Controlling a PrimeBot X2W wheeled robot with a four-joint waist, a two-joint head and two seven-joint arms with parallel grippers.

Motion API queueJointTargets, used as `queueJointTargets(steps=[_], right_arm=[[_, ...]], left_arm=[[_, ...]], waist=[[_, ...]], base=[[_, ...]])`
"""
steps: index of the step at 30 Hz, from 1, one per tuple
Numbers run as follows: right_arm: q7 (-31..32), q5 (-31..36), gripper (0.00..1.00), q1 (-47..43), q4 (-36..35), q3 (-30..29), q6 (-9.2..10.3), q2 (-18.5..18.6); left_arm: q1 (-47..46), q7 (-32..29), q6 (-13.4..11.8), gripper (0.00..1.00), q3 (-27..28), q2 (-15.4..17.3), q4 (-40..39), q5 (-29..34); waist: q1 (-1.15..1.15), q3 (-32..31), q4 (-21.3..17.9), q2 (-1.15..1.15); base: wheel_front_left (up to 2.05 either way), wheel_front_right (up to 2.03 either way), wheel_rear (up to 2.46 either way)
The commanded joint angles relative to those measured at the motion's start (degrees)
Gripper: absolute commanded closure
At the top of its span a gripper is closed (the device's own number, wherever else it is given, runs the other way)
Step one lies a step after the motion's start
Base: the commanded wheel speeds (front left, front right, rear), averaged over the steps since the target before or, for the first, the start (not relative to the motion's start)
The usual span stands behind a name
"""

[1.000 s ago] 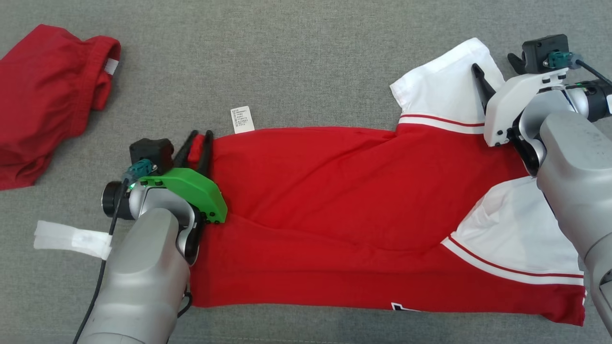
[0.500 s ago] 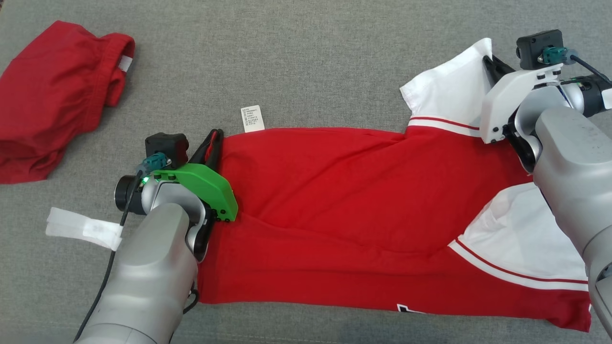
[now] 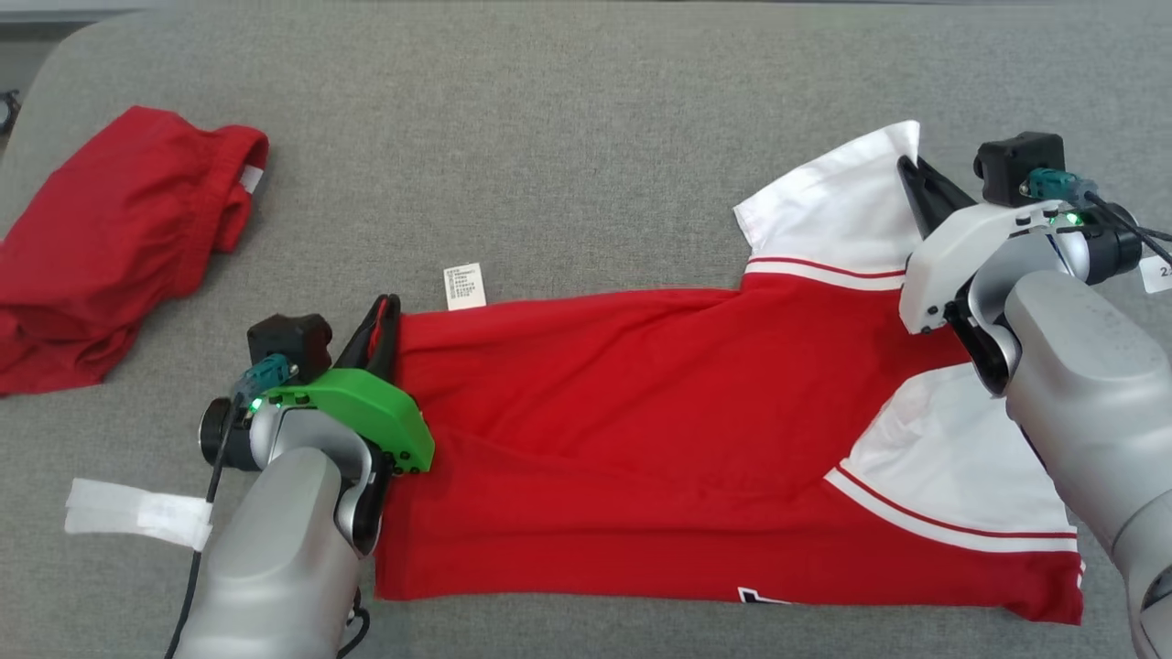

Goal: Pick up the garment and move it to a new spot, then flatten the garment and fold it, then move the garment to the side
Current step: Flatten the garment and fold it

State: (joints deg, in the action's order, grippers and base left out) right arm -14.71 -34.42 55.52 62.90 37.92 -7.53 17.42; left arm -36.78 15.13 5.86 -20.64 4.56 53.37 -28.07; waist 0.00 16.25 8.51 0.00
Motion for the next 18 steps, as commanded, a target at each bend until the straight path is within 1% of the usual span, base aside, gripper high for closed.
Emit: queueJointTargets(steps=[1,4,8,14,18], right_arm=[[-0.4,-0.7,1.00,-1.4,-0.7,0.1,0.10,0.4],[-0.5,-1.7,1.00,-3.6,-3.9,-0.3,0.10,1.3],[-0.5,-1.9,1.00,-7.9,-9.9,-2.7,0.10,2.8],[-0.5,-0.3,1.00,-15.8,-18.8,-5.5,0.10,4.2],[-0.5,0.2,1.00,-21.7,-23.3,-7.9,0.10,4.5]], left_arm=[[1.2,0.0,0.0,1.00,0.6,0.6,-0.6,0.6],[3.9,0.0,0.3,1.00,2.2,1.1,-1.6,1.6],[6.7,0.0,0.9,1.00,4.0,1.7,-3.4,2.4],[10.0,0.0,1.4,1.00,6.8,2.6,-7.6,4.7],[12.4,0.0,1.6,1.00,7.8,2.3,-9.7,6.2]], waist=[[0.00,-3.3,-1.4,0.00],[0.00,-5.8,-2.2,0.00],[0.00,-8.5,-3.4,0.00],[0.00,-11.1,-5.4,0.00],[0.00,-12.5,-6.4,0.00]], base=[[0.00,0.00,0.00],[0.00,0.00,0.00],[0.00,0.00,0.00],[0.00,0.00,0.00],[0.00,0.00,0.00]])
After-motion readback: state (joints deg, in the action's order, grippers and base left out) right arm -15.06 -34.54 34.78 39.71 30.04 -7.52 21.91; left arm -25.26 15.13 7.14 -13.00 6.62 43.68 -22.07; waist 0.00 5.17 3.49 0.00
